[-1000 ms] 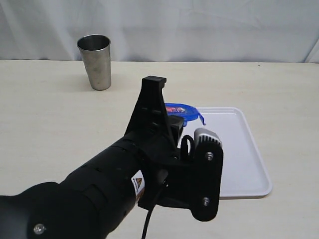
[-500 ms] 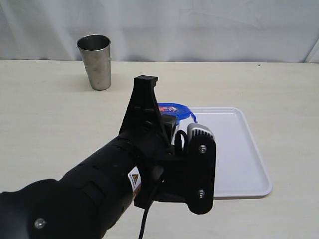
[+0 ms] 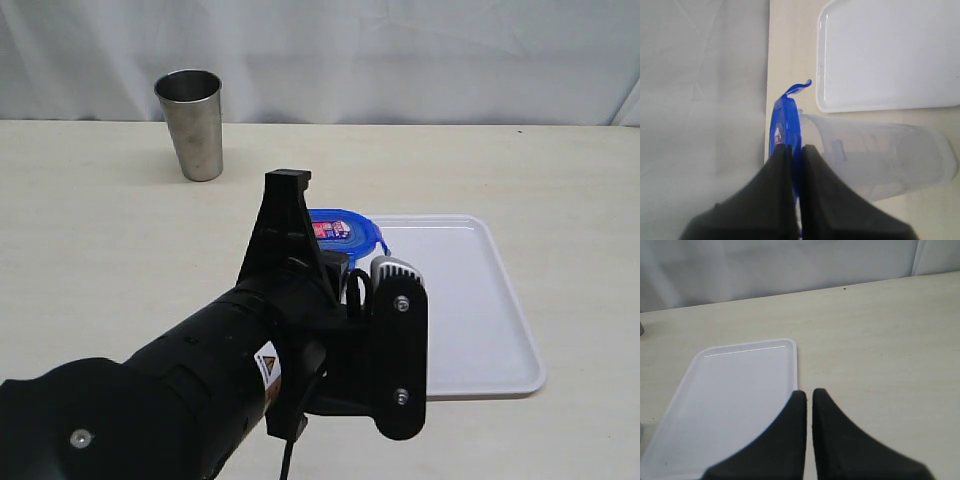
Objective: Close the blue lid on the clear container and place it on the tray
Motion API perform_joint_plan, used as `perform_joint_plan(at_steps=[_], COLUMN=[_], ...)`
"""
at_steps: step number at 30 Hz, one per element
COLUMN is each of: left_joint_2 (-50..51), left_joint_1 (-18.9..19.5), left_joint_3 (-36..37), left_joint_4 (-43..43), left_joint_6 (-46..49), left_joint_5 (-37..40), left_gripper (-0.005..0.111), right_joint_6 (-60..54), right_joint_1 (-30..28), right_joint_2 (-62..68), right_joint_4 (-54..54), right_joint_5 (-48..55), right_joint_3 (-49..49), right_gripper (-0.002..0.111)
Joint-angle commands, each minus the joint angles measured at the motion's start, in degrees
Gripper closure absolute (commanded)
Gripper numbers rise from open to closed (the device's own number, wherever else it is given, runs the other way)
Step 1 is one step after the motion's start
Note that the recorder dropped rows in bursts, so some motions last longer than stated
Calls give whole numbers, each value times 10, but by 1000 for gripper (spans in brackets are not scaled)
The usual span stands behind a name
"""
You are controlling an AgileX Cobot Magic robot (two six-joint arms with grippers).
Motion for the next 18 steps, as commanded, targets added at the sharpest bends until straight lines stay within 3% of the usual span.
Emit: perform_joint_plan(at_steps=[1, 18], left_joint_2=[-4, -4], left_joint_1=[-4, -4], left_joint_3=[3, 3], left_joint_4=[-12, -40], left_joint_6=[6, 61], left_joint_5=[4, 2], left_gripper=[107, 107], right_joint_6=[2, 2], right_joint_1=[-2, -2], right_joint_2=[-2, -2], right_joint_4=[-1, -1], right_joint_5=[-2, -2], right_joint_3=[2, 2], right_gripper=[104, 104])
